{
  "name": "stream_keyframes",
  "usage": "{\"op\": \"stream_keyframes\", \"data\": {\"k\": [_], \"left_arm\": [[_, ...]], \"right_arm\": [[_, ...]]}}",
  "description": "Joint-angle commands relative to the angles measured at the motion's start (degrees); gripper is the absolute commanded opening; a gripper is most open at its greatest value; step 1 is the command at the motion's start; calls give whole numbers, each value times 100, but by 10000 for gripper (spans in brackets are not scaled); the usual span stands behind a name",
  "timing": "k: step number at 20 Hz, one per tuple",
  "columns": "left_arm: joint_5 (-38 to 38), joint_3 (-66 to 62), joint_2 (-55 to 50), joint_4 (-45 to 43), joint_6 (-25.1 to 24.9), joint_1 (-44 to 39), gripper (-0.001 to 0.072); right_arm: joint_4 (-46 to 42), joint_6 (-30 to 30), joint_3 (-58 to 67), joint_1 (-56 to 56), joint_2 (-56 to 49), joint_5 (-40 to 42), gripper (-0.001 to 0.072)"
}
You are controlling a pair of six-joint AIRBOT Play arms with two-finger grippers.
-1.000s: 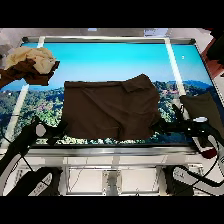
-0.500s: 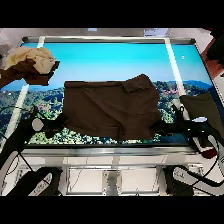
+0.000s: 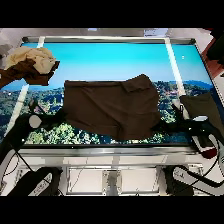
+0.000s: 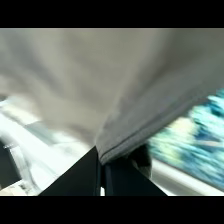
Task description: Fold the shirts.
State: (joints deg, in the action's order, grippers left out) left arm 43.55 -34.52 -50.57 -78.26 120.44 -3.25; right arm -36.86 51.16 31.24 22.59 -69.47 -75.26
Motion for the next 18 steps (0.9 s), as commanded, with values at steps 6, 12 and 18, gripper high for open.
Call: {"op": "stream_keyframes", "data": {"k": [6, 12, 18], "left_arm": [[568, -3080, 1261, -1032, -1550, 7, 13], [822, -4638, 2411, -1279, -2247, 4, 13], [2297, -4972, 1908, -1182, -3294, 4, 12]], "right_arm": [[1176, 461, 2824, 717, 2605, -1733, 20], [813, 608, 4876, 1764, 4540, 94, 19], [1414, 734, 5263, 1823, 3797, 133, 20]]}}
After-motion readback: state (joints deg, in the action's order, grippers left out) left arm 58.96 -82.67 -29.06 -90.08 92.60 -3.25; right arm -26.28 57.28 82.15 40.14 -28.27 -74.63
